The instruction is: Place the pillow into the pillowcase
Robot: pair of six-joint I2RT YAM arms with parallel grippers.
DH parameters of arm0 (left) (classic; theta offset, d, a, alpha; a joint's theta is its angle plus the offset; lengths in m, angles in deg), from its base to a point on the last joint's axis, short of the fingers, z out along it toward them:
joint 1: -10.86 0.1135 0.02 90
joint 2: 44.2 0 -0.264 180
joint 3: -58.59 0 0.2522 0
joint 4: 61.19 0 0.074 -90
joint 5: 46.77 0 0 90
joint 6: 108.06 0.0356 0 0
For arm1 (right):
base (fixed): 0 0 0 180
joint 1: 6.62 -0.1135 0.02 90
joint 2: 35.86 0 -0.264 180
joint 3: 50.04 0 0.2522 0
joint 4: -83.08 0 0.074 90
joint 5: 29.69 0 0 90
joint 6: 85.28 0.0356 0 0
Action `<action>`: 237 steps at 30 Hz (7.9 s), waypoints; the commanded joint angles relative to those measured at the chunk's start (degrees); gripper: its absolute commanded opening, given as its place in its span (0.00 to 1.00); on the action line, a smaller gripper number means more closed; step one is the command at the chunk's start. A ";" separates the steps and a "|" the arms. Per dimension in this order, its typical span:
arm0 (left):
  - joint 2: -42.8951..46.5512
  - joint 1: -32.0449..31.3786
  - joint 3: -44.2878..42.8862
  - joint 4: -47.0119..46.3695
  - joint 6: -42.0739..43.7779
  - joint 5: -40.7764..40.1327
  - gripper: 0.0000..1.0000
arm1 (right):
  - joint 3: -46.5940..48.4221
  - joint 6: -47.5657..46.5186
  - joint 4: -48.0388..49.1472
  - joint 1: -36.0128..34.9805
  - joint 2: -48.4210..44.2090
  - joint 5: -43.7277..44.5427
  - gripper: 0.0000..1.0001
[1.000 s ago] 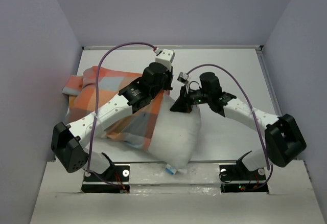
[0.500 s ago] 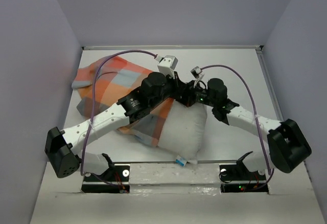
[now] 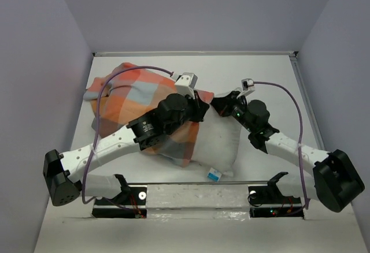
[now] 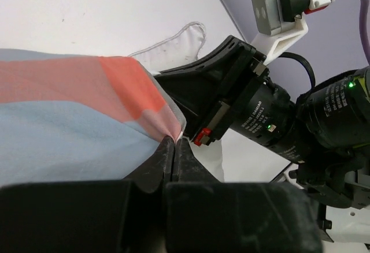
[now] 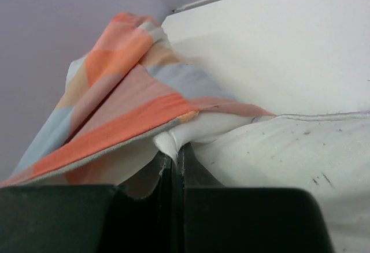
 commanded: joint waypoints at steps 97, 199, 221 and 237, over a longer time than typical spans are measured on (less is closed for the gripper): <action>12.14 -20.49 3.01 -13.62 1.37 5.06 0.00 | 4.12 -4.11 -6.55 -23.91 2.97 11.93 0.00; -12.57 -1.51 -17.48 5.37 7.17 2.03 0.99 | -7.66 6.66 -14.60 -15.12 -12.85 17.20 0.10; 0.92 53.50 19.19 -27.14 -5.49 27.46 0.99 | 37.68 -24.66 -67.97 -43.24 9.69 43.13 0.91; -37.42 56.50 8.81 -63.69 -20.07 41.55 0.42 | 43.77 -33.09 -59.13 -40.61 30.22 52.20 0.00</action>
